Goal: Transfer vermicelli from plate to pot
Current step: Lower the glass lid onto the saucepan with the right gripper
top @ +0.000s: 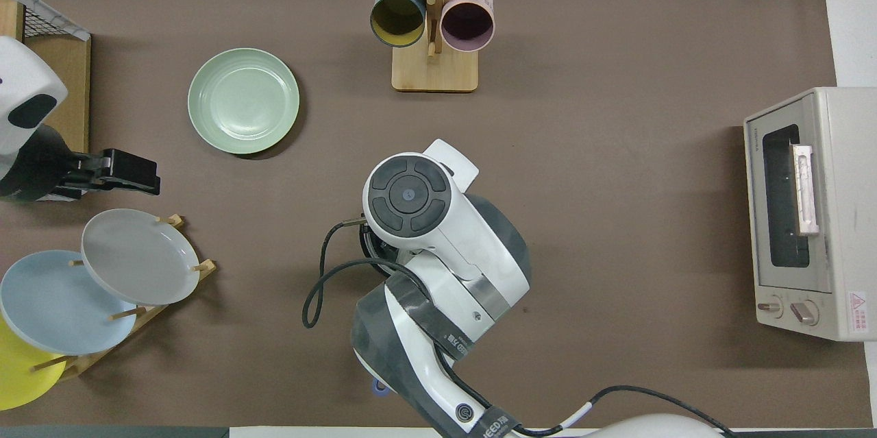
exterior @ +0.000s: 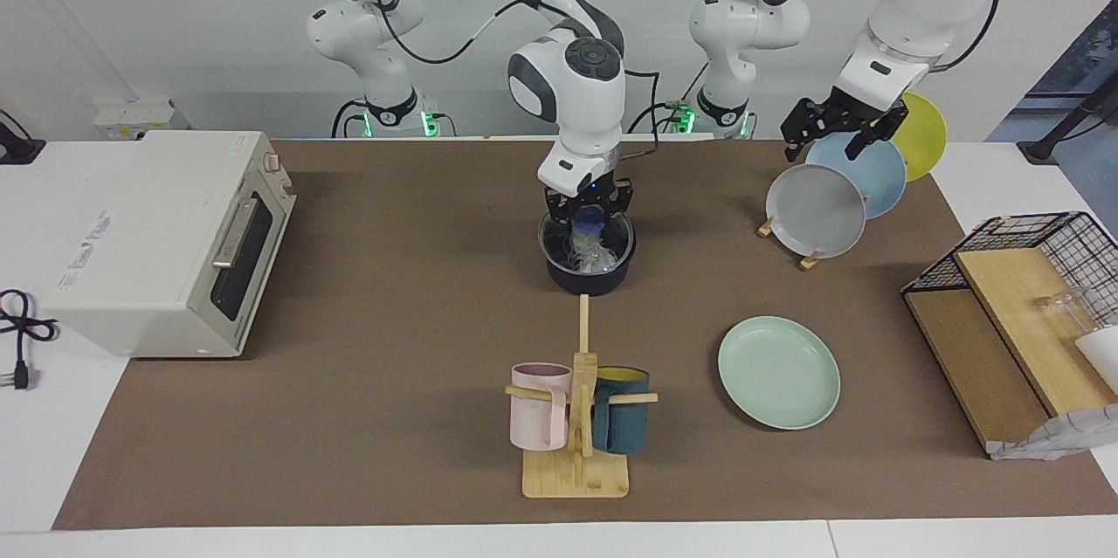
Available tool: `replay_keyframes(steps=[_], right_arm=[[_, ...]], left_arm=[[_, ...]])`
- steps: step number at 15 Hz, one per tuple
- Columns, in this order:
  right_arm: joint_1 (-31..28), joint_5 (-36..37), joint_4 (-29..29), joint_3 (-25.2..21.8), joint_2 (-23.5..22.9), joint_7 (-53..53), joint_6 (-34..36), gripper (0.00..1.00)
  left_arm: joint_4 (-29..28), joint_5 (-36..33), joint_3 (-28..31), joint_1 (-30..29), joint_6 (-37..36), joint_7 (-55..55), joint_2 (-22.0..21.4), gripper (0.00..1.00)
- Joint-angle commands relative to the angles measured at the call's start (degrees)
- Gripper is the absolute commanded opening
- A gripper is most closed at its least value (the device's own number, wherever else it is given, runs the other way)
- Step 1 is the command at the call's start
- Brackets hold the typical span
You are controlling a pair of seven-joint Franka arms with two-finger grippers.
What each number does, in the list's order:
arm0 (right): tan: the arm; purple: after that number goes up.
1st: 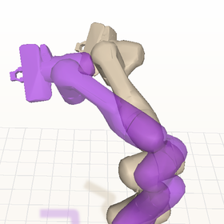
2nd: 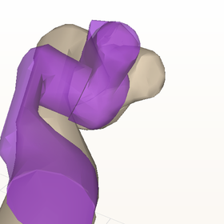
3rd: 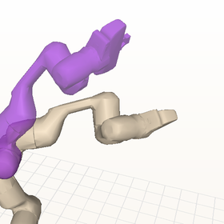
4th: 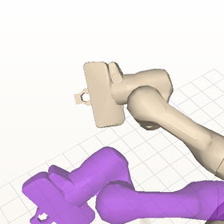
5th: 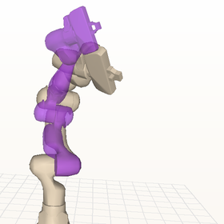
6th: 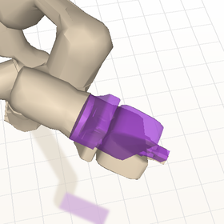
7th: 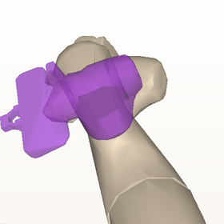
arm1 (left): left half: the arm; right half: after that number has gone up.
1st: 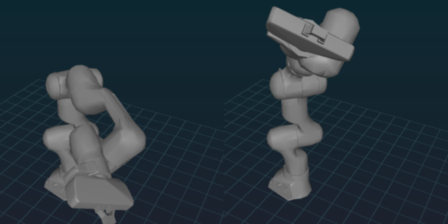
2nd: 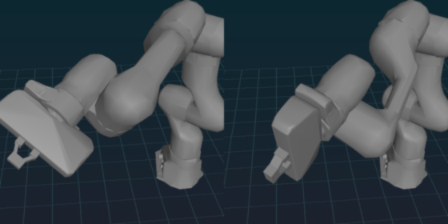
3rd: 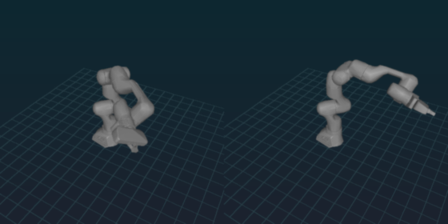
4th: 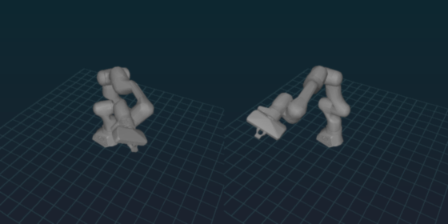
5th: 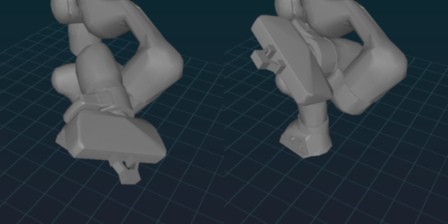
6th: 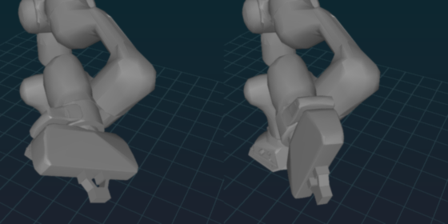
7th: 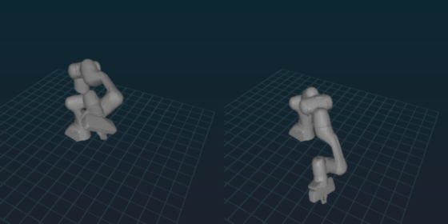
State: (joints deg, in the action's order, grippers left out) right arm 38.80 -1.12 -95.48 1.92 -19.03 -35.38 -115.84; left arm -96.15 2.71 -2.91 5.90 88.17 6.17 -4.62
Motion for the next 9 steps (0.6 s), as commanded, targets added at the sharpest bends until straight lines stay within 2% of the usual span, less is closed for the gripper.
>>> replay_keyframes(steps=[1, 9], right_arm=[[0.39, 0.07, -1.47, 0.10, 0.84, -1.35, -1.23, 0.37], [0.83, 0.07, -1.73, 0.10, 0.75, -2.06, -2.81, 0.38]], left_arm=[[1.39, -1.21, 1.95, 0.87, -0.81, -3.27, 1.36, 1.00], [1.32, -1.21, 1.07, 0.08, -1.52, -3.27, 1.37, 1.00]])
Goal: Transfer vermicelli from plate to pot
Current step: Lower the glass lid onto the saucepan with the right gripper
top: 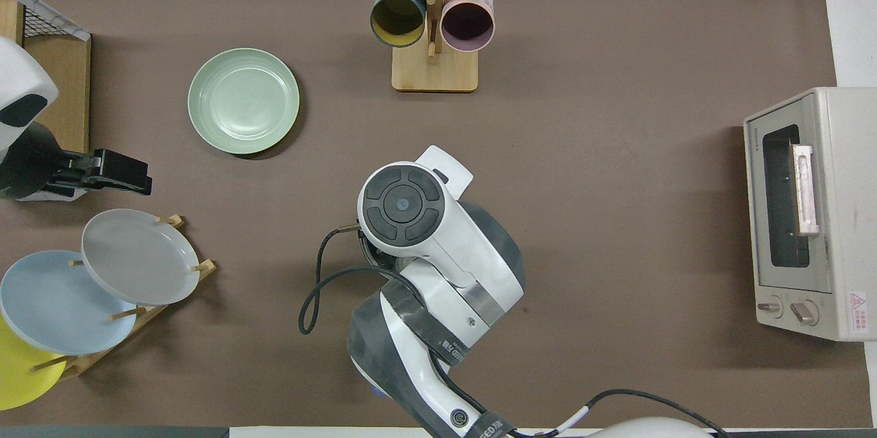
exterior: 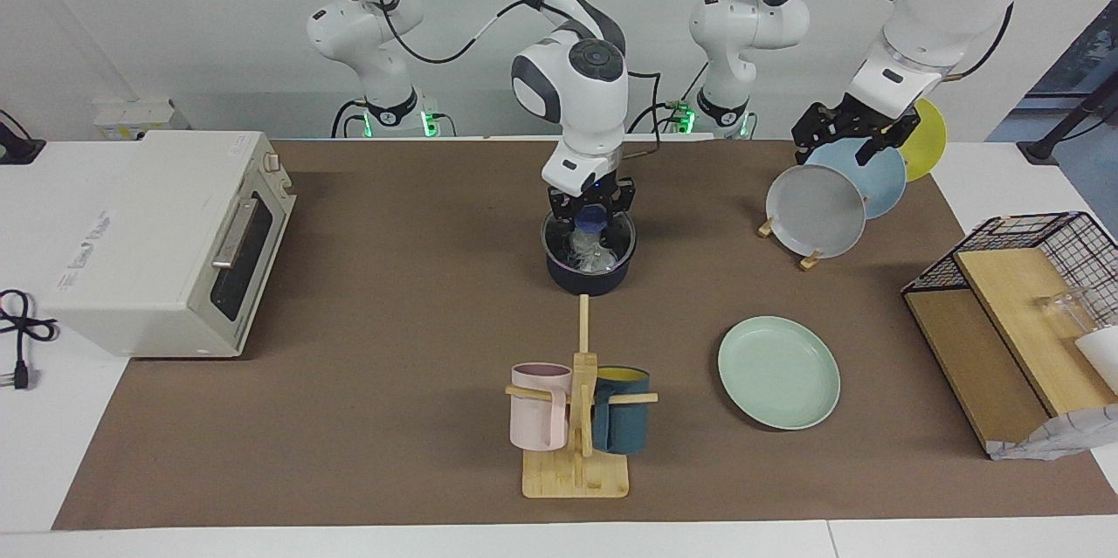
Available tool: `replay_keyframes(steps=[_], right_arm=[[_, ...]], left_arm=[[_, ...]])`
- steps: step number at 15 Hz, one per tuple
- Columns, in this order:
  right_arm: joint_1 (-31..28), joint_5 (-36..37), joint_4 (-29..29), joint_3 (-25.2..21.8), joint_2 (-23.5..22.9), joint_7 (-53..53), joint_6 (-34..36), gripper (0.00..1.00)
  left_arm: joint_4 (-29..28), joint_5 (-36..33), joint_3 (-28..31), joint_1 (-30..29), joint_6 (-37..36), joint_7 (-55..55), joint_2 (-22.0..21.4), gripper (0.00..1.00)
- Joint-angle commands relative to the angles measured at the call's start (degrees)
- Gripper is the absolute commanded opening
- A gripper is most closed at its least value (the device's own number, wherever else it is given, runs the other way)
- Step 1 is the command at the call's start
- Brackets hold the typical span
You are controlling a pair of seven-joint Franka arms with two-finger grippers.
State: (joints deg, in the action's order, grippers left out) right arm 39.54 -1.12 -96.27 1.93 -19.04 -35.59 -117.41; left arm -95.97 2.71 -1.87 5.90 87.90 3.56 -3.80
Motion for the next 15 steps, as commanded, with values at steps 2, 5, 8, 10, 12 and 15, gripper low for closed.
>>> replay_keyframes(steps=[2, 5, 8, 10, 12, 15], right_arm=[[0.10, 0.07, -1.46, 0.09, 0.76, -1.86, -1.51, 0.38], [0.27, 0.50, -2.25, 0.09, 0.58, -2.03, -2.21, 0.38], [0.89, 0.77, -2.08, 0.09, 0.05, -2.38, -2.30, 0.39], [0.89, 0.77, -2.08, 0.09, 0.05, -2.47, -2.30, 0.49], [0.80, 0.86, -1.73, 0.00, 0.05, -2.38, -2.04, 0.83], [-0.51, 2.69, 0.55, -0.17, 0.05, -2.03, -1.25, 1.00]], left_arm=[[1.31, -1.21, 0.02, -0.27, -1.15, -0.58, 0.72, 1.00], [1.49, -1.21, 0.02, -0.27, -1.15, -0.58, 0.63, 1.00], [1.40, -1.21, 0.02, -0.62, -1.24, -0.93, 0.11, 1.00], [1.31, -1.21, -0.15, -0.80, -1.32, -0.67, 0.02, 1.00], [1.40, -1.21, -1.29, -2.20, -1.32, -0.66, 0.19, 1.00], [1.40, -1.21, -1.47, -2.20, -1.24, -0.66, 0.20, 1.00]])
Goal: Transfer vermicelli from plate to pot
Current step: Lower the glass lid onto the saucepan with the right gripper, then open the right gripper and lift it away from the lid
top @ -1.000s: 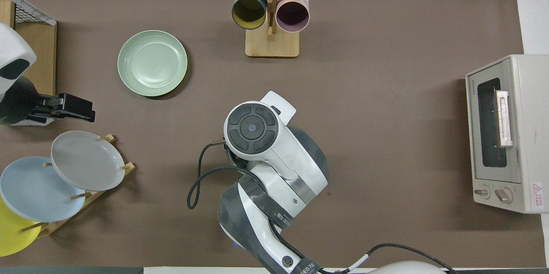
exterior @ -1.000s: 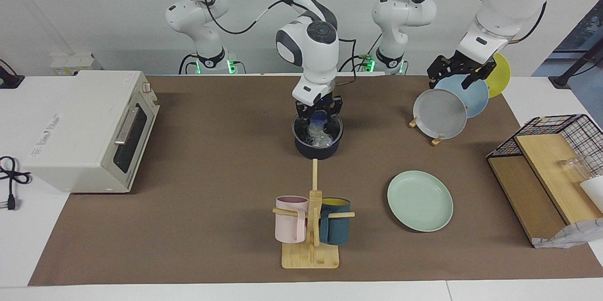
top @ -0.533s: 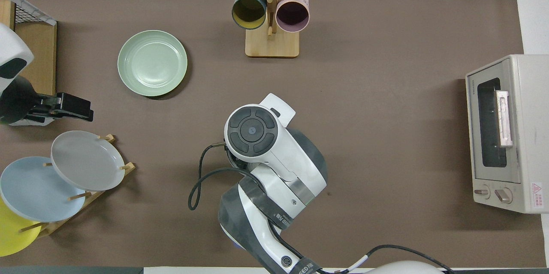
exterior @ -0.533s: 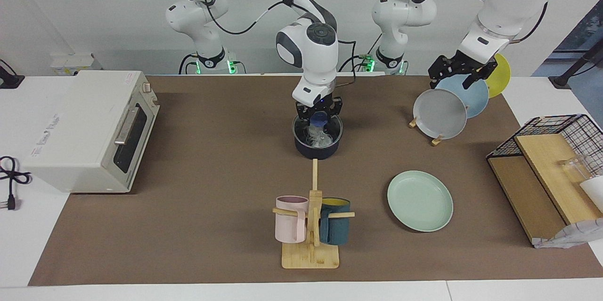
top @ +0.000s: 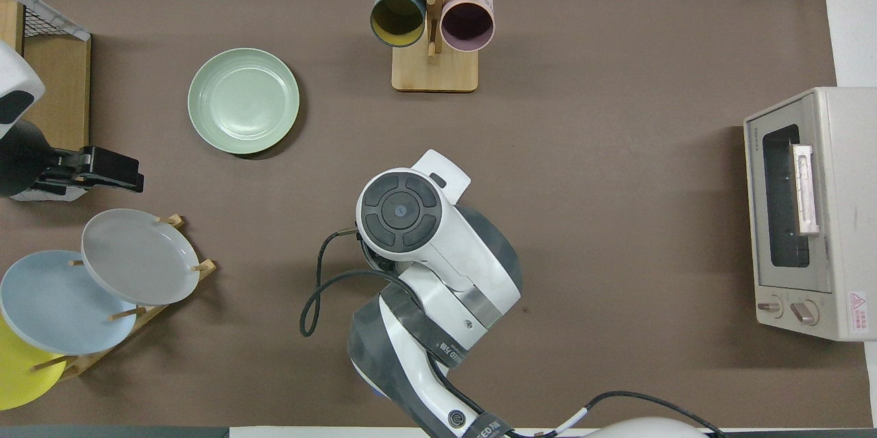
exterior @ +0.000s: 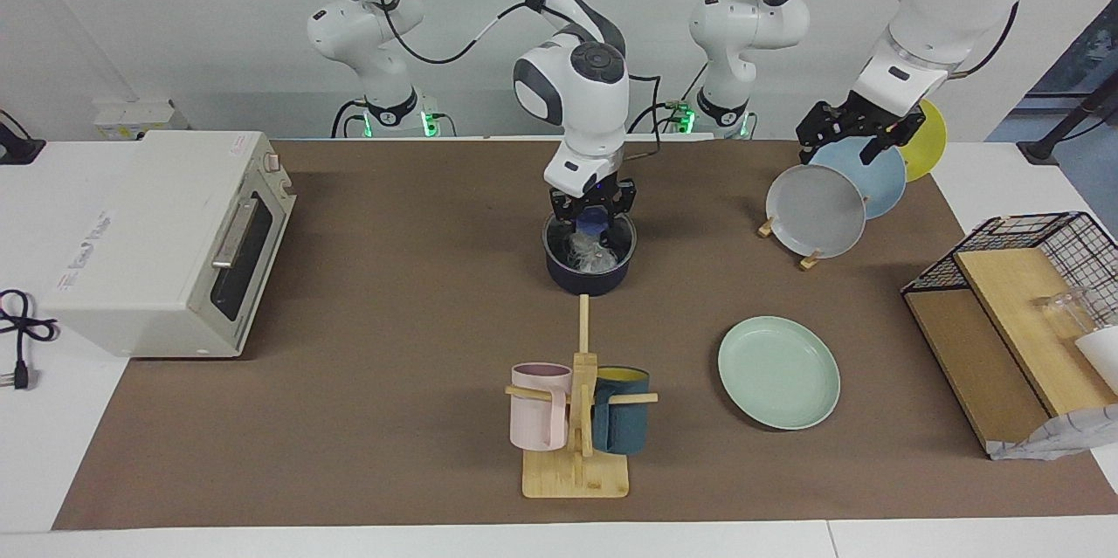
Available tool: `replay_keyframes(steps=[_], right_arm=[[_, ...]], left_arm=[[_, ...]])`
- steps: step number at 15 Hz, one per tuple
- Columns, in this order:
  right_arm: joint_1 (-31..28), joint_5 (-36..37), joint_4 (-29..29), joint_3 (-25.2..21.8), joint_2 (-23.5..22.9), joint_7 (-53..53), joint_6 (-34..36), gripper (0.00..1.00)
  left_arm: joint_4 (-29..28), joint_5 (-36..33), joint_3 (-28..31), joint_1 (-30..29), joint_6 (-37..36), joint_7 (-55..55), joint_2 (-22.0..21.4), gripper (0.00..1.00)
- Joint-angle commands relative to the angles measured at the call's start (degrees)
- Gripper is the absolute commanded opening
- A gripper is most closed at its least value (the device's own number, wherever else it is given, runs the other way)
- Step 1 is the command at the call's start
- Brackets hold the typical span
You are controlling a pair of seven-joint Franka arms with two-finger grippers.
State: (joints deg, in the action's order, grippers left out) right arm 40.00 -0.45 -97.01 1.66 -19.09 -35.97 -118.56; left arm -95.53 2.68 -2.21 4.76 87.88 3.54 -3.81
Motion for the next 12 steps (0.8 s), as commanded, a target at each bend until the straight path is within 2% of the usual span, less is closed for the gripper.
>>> replay_keyframes(steps=[1, 6, 12], right_arm=[[-2.02, 2.65, 1.82, 0.01, 0.45, -1.39, 0.00, 1.00], [-9.23, 2.74, 7.00, -0.17, 1.16, 2.47, 5.08, 1.00], [-20.30, 2.21, 7.18, -0.17, 6.86, 13.37, 13.16, 1.00]], left_arm=[[0.96, -1.27, -1.13, -1.16, -1.13, -0.64, 0.12, 1.00], [0.52, -1.19, -0.69, -1.25, -0.69, -0.64, -0.32, 1.00], [0.43, -2.58, -0.69, -1.16, -0.78, -0.99, -0.41, 1.00]])
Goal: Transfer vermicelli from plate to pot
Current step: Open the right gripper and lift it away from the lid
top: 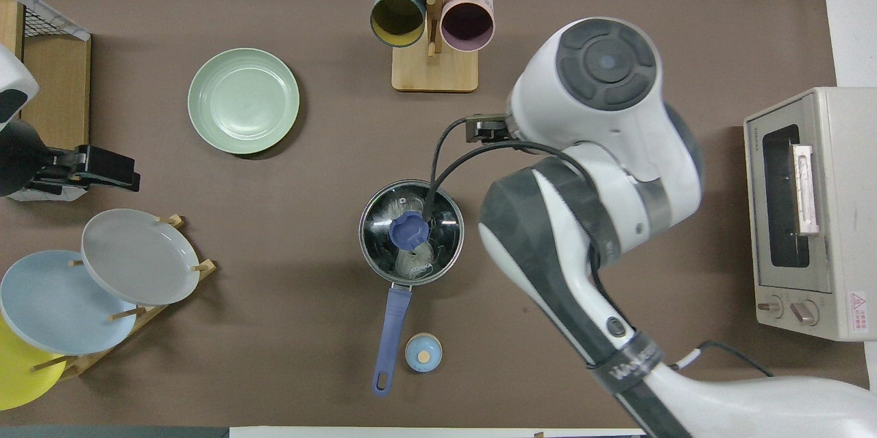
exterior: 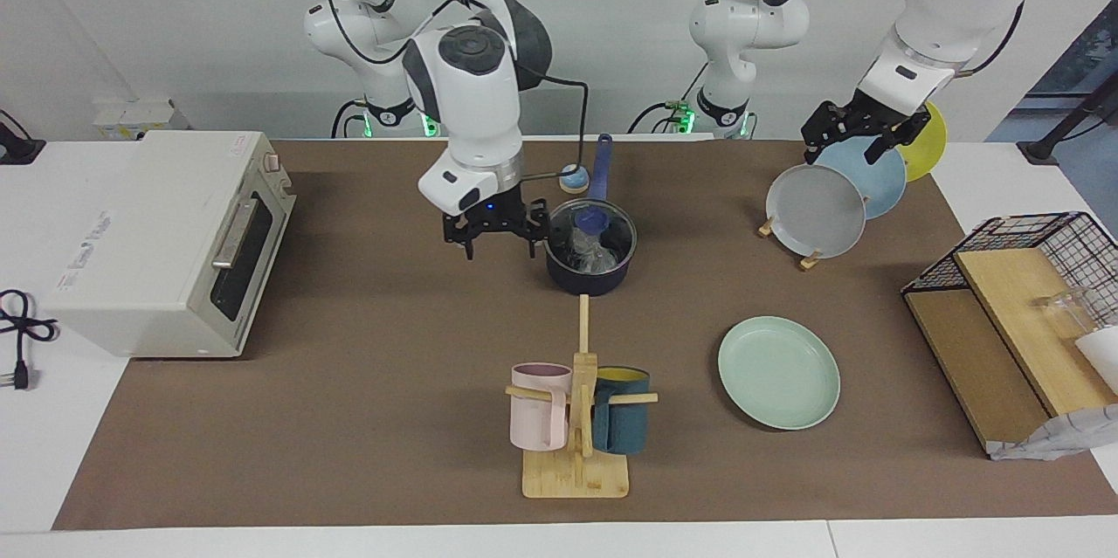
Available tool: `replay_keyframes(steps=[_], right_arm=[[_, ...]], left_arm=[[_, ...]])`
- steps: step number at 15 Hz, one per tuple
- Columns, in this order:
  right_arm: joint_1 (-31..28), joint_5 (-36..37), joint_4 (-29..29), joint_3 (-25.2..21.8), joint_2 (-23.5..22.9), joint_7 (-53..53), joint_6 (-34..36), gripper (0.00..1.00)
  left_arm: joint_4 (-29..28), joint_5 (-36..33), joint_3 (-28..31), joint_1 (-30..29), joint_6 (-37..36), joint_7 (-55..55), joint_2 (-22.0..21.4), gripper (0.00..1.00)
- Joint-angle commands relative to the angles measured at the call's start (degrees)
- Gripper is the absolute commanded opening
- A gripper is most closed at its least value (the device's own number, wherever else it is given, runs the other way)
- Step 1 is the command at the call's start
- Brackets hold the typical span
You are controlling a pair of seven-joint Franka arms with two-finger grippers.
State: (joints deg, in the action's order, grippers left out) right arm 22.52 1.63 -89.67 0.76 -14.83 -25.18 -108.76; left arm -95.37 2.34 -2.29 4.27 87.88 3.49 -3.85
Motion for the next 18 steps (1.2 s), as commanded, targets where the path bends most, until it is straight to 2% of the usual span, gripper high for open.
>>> replay_keyframes(steps=[1, 6, 13, 18], right_arm=[[-3.70, 0.04, -0.16, 0.65, 3.83, 3.46, 5.03, 1.00], [-10.29, -0.40, 0.02, 0.56, 8.14, 9.87, 10.84, 1.00], [-15.84, -0.14, -0.15, 0.29, 14.21, 14.71, 19.45, 1.00], [-20.50, -1.19, -0.60, 0.73, 15.27, 22.35, 20.16, 1.00]], left_arm=[[0.27, -2.60, -0.62, -0.67, -0.78, -0.94, -0.37, 1.00], [0.36, -2.52, -0.79, -0.58, -0.43, -0.85, -0.37, 1.00], [0.27, -2.52, -0.62, -0.67, -0.60, -0.59, -0.37, 1.00], [0.27, -2.52, -0.62, -0.67, -0.60, -0.59, -0.37, 1.00]])
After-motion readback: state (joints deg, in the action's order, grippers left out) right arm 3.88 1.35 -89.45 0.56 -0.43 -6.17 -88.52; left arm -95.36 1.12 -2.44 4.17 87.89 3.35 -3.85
